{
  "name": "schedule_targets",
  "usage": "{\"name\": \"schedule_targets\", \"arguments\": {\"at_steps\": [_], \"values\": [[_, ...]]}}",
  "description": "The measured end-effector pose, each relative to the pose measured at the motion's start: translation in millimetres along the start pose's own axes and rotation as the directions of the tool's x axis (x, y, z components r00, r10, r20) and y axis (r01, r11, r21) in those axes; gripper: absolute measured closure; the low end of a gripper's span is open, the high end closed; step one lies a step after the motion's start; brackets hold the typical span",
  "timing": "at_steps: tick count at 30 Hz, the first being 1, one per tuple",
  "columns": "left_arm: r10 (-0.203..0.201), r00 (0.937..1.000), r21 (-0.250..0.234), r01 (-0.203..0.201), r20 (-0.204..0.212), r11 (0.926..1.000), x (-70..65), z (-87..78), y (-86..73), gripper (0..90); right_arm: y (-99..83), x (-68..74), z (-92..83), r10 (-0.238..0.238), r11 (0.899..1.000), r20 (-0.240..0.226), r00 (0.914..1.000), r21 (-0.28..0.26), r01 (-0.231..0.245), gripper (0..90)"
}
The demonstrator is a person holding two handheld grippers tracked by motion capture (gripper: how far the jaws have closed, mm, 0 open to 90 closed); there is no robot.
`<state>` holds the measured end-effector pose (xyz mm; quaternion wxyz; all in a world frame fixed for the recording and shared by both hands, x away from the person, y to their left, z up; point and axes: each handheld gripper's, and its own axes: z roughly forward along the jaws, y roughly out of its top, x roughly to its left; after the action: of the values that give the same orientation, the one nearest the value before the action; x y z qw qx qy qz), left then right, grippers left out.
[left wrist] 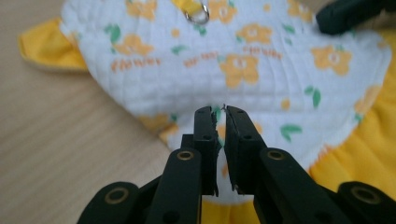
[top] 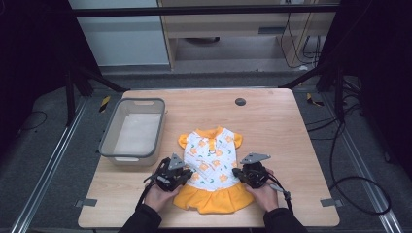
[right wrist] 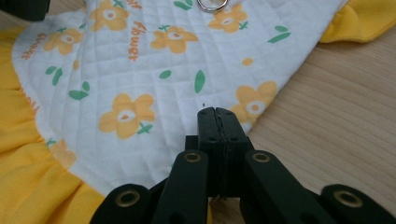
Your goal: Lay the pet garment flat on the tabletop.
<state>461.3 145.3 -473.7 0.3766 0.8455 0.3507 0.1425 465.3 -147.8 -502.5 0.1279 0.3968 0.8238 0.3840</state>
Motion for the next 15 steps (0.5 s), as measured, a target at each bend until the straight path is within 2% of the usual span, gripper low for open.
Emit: {"name": "schedule_targets", "arguments": {"at_steps": [1,4,8,11,15], "values": [[-0.013,0.9999,-0.024,0.013,-0.008,0.9996,3.1,4.0,8.2,82.8,-0.4,0.0,0.0,0.004,1.000,0.000,1.0000,-0.002,-0.004,90.0],[-0.024,0.9996,-0.034,0.023,-0.013,0.9992,6.7,11.4,13.7,82.8,-0.8,0.7,-0.2,0.002,1.000,0.003,1.0000,-0.004,-0.002,90.0],[-0.026,0.9991,-0.002,0.026,-0.035,0.9997,13.5,28.4,17.4,82.5,-1.2,2.1,-0.7,-0.009,1.000,0.010,0.9999,-0.001,0.009,89.8],[-0.033,0.9988,0.033,0.034,-0.037,0.9989,19.7,39.9,13.3,82.5,-1.8,1.8,-0.3,-0.011,1.000,0.010,0.9999,-0.011,0.011,88.9],[-0.036,0.9990,0.048,0.038,-0.025,0.9981,21.7,41.4,12.3,82.8,-1.8,0.8,-0.2,-0.013,1.000,0.016,0.9998,-0.018,0.013,87.9]]}}
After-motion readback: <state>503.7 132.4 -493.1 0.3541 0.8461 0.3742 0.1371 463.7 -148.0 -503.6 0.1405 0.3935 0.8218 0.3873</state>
